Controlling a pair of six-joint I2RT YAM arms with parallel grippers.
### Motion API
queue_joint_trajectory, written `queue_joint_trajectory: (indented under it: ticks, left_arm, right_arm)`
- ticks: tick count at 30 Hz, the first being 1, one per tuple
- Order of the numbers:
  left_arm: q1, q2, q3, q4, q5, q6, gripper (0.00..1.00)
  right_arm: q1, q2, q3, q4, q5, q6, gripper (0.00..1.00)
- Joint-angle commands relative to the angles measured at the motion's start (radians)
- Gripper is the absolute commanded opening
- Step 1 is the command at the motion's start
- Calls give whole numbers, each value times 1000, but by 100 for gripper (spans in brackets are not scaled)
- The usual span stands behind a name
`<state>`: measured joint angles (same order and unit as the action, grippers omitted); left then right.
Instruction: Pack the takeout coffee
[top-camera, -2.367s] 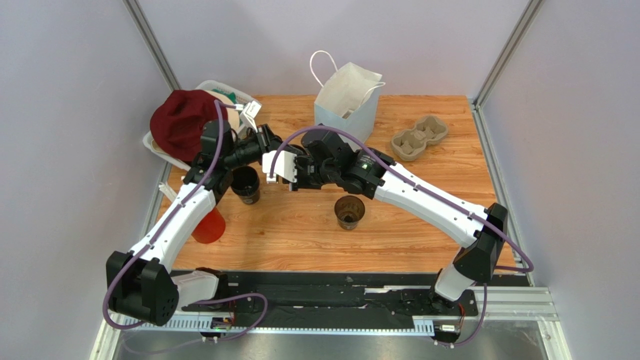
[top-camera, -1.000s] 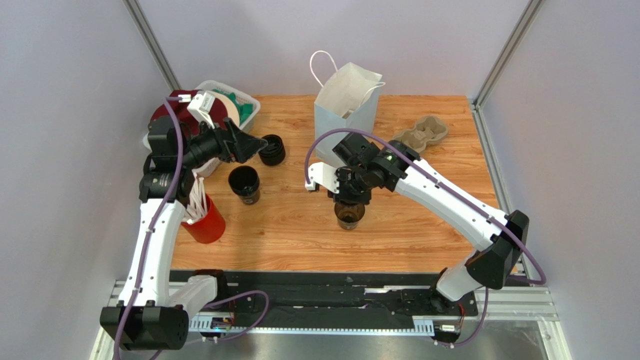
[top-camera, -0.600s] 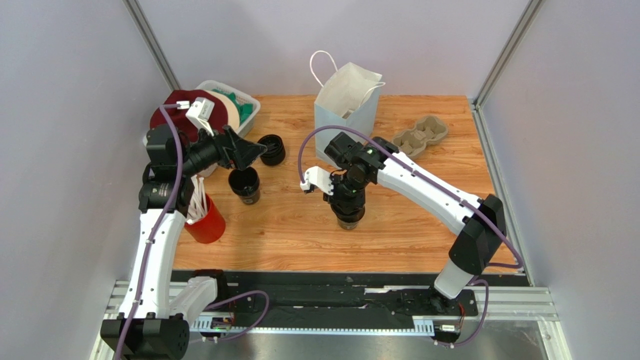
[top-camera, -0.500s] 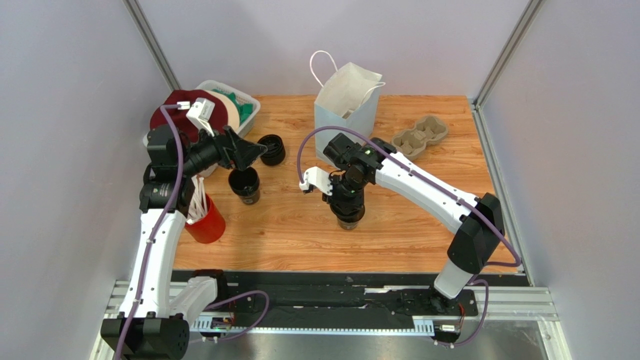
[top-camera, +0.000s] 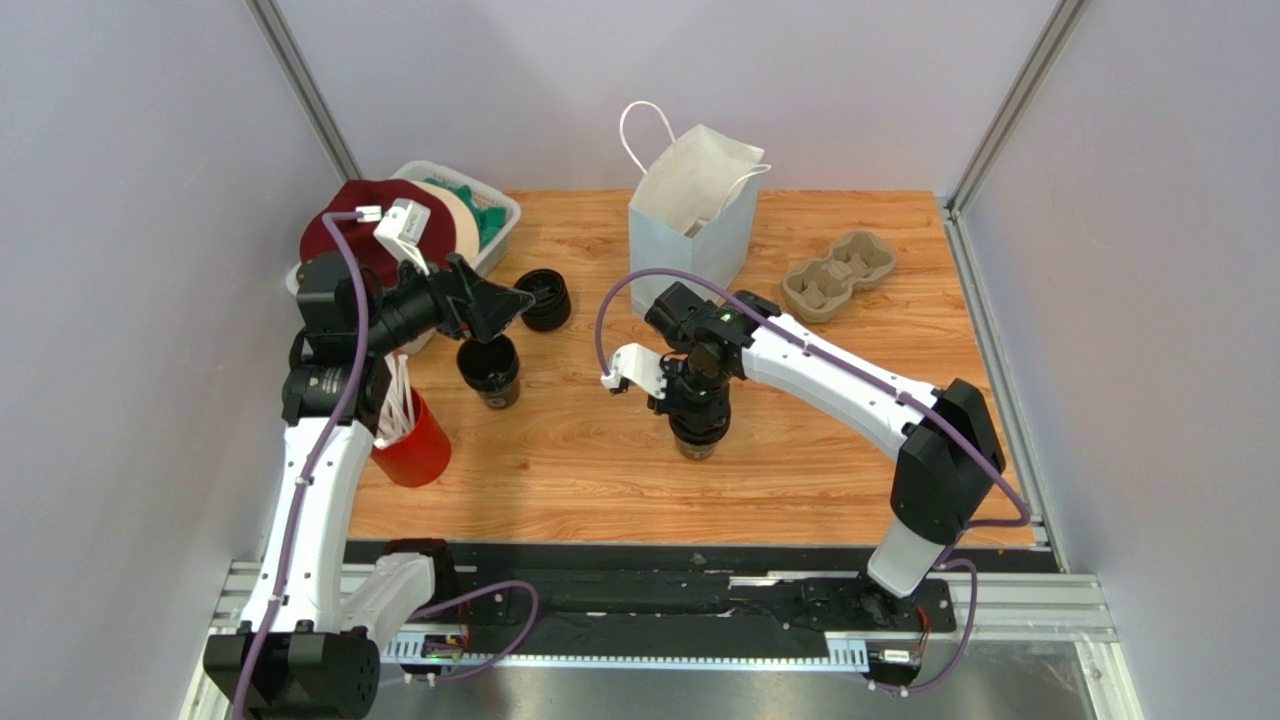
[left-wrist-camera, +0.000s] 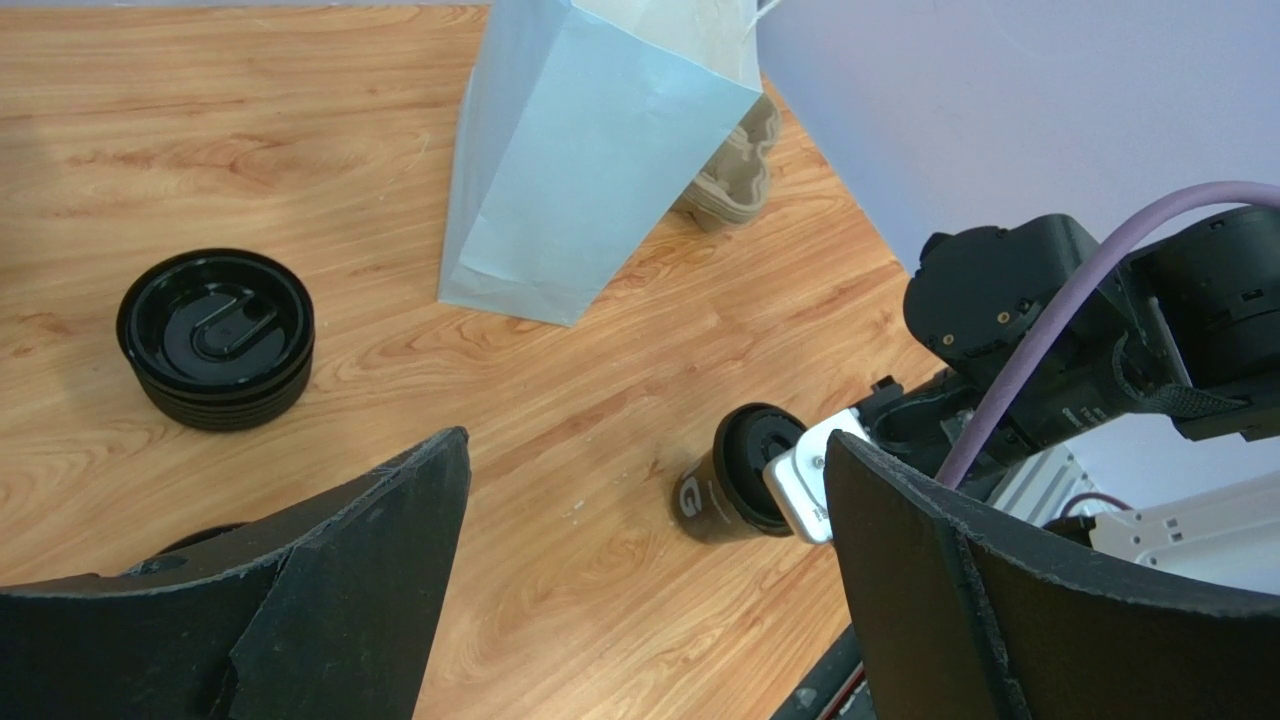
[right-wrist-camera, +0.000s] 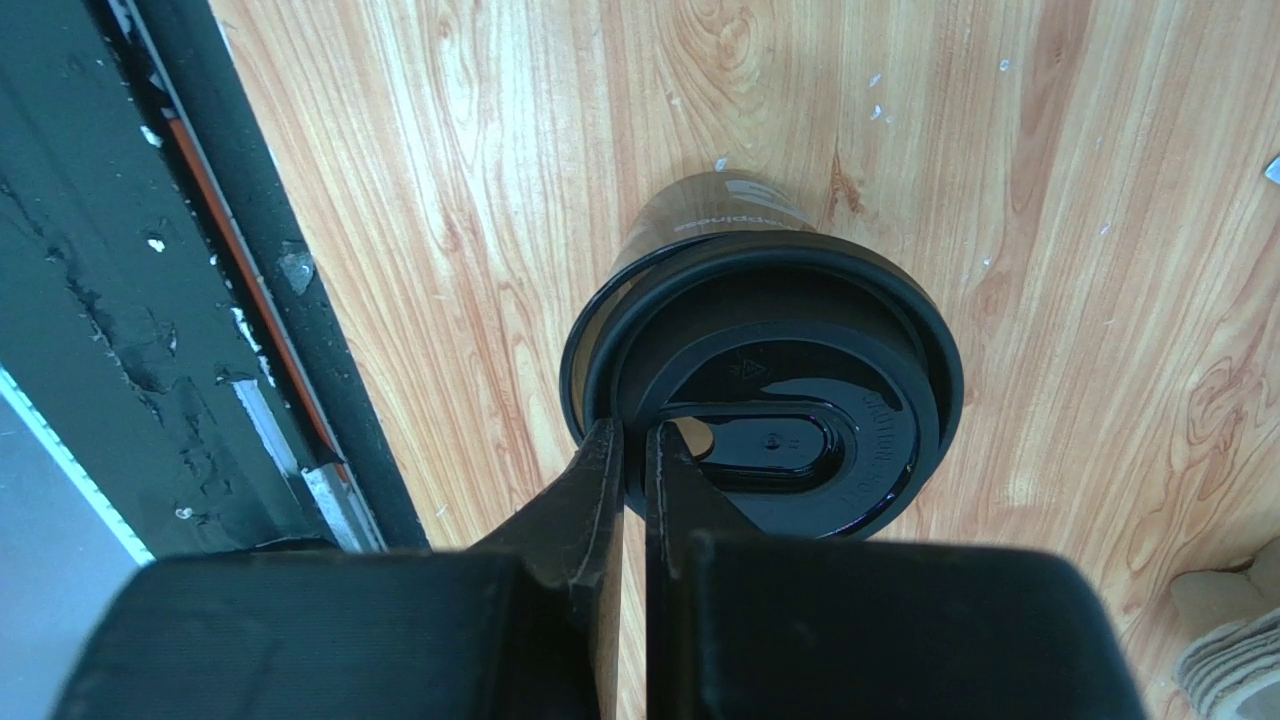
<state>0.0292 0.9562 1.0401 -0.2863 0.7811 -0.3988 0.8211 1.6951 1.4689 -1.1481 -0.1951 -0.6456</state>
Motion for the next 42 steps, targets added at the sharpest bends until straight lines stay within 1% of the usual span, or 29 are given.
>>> queue_joint_trajectory:
  ticks: [1, 18, 30, 38, 42]
  left_arm:
    - [17, -13, -8, 55, 21, -9, 96]
    - [32, -22, -26, 75, 38, -25, 96]
    - [41, -25, -34, 85, 46, -32, 96]
    - [43, -25, -37, 90, 50, -35, 96]
    - [46, -25, -38, 93, 52, -40, 96]
  right_arm:
    - [1, 0, -10, 48, 17, 23, 0]
    - [13, -41, -24, 64, 19, 31, 0]
    - [19, -61, -28, 41, 25, 23, 0]
    - [18, -78, -41, 74, 63, 27, 0]
    - [19, -81, -44, 67, 52, 23, 0]
